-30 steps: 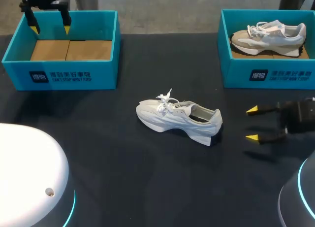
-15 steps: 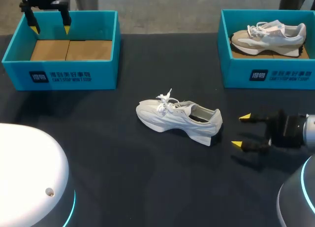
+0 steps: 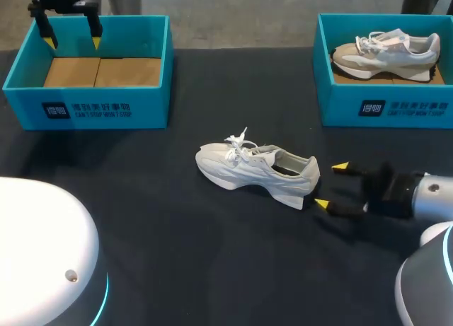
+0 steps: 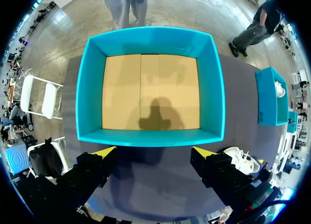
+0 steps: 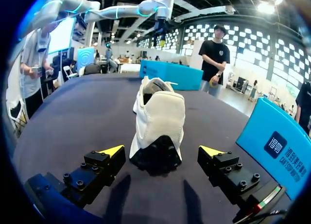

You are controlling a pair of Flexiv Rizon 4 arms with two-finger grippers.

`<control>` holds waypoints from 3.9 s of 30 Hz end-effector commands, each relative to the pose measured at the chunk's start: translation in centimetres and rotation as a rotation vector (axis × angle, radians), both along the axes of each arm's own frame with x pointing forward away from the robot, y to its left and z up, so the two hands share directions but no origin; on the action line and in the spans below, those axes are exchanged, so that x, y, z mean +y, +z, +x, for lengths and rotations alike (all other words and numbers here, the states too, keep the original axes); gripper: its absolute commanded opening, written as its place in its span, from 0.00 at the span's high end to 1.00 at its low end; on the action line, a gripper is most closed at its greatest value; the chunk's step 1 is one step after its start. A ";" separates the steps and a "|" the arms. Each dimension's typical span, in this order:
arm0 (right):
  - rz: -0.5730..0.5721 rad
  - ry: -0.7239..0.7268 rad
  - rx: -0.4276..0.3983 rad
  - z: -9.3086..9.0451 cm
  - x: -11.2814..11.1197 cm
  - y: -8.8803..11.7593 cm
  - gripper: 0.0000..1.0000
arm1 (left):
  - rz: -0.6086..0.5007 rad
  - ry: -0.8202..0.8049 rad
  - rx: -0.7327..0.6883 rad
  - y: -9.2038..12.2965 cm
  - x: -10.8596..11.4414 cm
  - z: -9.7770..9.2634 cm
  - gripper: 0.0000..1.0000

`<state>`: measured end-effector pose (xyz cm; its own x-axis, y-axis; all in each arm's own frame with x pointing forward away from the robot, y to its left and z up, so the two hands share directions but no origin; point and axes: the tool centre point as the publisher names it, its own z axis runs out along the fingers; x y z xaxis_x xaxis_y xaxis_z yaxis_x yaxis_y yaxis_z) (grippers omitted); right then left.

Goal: Take the shoe out of the shoebox, open the shoe tongue, remove and reinsert the insole, then place the shoe into the shoebox

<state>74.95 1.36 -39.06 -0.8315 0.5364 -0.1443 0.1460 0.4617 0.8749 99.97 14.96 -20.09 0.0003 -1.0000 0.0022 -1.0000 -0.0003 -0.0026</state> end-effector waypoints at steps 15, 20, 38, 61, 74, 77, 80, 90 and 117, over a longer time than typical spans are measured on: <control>-0.005 -0.018 0.017 2.2 3.4 -1.5 0.00 | 0.001 0.000 0.001 0.0 0.0 0.0 0.00; 0.004 -0.009 0.025 2.6 3.8 -1.7 0.00 | 0.001 0.000 0.001 0.0 0.0 0.0 0.00; 0.035 0.019 0.064 3.5 5.7 -3.0 0.00 | 0.001 0.000 0.001 0.0 0.0 0.0 0.00; 0.116 0.306 0.114 2.2 3.1 -2.3 1.00 | 0.001 0.000 0.001 0.0 0.0 0.0 0.00; 0.030 0.456 0.136 1.8 4.4 -2.3 1.00 | 0.001 0.000 0.001 0.0 0.0 0.0 0.00; 0.029 0.465 0.136 2.0 4.4 -2.5 1.00 | 0.001 0.000 0.001 0.0 0.0 0.0 0.00; 0.024 0.464 0.139 2.0 4.2 -2.7 1.00 | 0.001 0.000 0.001 0.0 0.0 0.0 0.00; 0.001 0.471 0.146 1.8 4.4 -3.1 1.00 | 0.001 0.000 0.001 0.0 0.0 0.0 0.00; 0.001 0.471 0.146 1.8 4.4 -3.1 1.00 | 0.001 0.000 0.001 0.0 0.0 0.0 0.00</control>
